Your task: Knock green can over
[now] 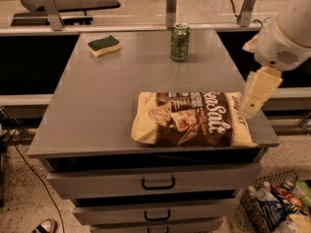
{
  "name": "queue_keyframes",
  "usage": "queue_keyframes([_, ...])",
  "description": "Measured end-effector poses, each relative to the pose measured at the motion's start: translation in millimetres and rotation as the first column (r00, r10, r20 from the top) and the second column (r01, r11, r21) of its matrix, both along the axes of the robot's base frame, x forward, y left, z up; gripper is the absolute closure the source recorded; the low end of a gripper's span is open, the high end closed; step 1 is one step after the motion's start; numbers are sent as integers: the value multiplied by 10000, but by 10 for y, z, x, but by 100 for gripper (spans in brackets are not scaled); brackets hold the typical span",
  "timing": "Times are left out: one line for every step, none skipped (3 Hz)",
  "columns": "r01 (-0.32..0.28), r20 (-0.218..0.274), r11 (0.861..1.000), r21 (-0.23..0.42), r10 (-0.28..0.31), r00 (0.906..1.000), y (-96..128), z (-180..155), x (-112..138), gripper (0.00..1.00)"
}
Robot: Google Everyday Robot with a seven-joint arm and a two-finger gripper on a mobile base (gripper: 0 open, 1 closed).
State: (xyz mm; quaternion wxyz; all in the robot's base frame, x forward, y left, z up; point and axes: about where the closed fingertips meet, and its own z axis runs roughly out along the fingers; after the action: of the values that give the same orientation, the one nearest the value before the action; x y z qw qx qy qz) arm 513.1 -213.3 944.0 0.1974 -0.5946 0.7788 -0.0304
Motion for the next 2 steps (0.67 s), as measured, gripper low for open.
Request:
queue_keyframes([182,901,9970,757,-250,9956,22,-194,710,0])
queue_keyframes([261,1646,9851,1697,-545,9849,27,-375,1275,0])
